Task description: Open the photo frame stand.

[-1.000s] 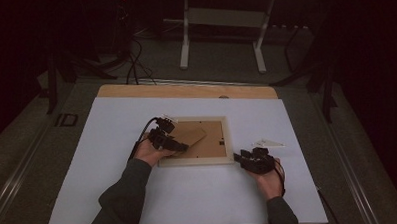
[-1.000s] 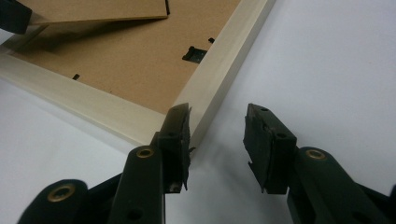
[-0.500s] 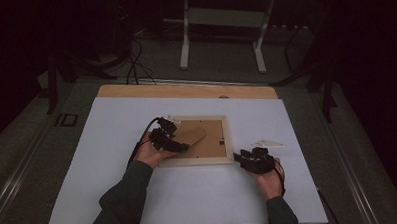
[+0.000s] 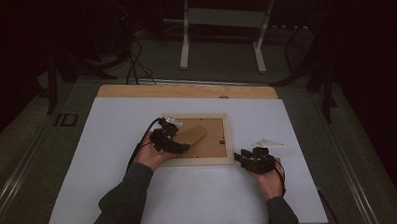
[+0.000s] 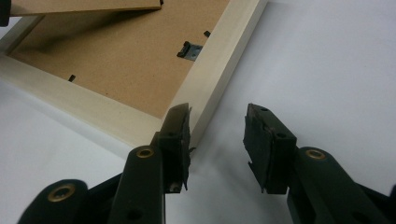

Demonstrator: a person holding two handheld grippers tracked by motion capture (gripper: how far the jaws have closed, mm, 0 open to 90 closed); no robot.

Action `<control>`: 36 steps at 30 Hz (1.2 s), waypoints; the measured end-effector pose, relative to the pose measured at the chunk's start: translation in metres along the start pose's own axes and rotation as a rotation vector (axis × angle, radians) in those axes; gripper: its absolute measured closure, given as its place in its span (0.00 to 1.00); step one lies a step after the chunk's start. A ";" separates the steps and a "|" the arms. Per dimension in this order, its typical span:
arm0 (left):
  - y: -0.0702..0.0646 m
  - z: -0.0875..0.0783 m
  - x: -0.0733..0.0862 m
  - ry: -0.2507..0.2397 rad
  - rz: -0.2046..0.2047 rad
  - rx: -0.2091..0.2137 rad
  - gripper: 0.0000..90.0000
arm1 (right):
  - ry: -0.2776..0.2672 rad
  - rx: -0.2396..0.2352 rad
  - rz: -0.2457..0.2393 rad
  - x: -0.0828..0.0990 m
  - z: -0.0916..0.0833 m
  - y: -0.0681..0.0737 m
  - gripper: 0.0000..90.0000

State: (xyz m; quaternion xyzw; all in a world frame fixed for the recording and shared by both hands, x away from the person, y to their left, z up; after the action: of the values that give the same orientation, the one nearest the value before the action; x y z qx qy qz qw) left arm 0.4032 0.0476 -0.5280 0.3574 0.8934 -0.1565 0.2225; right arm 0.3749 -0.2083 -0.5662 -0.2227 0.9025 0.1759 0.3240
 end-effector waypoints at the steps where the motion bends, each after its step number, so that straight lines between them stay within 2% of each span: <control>1: -0.001 -0.001 0.000 -0.003 0.006 -0.010 0.44 | 0.000 0.000 0.000 0.000 0.000 0.000 0.67; 11: -0.008 -0.007 -0.001 -0.024 0.037 -0.044 0.44 | -0.004 -0.003 -0.005 -0.001 -0.001 0.001 0.67; 17: -0.012 -0.011 -0.002 -0.033 0.058 -0.070 0.44 | -0.014 -0.022 0.000 -0.003 -0.003 0.004 0.67; 36: -0.022 -0.016 0.003 -0.074 0.108 -0.141 0.44 | -0.018 -0.022 -0.009 -0.008 -0.004 0.006 0.66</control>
State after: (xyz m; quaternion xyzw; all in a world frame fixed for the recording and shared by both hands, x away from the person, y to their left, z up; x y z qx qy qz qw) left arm 0.3809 0.0409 -0.5133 0.3826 0.8728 -0.0939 0.2882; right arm 0.3750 -0.2034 -0.5569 -0.2288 0.8965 0.1863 0.3304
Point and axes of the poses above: each handheld gripper's, and its own axes: z roughly forward along the jaws, x roughly out of its underside, y roughly to its left, the point moved 7 cm from there along z, roughly forward along the jaws, and after that the axes turned 9 degrees about y, right-handed, at the moved point
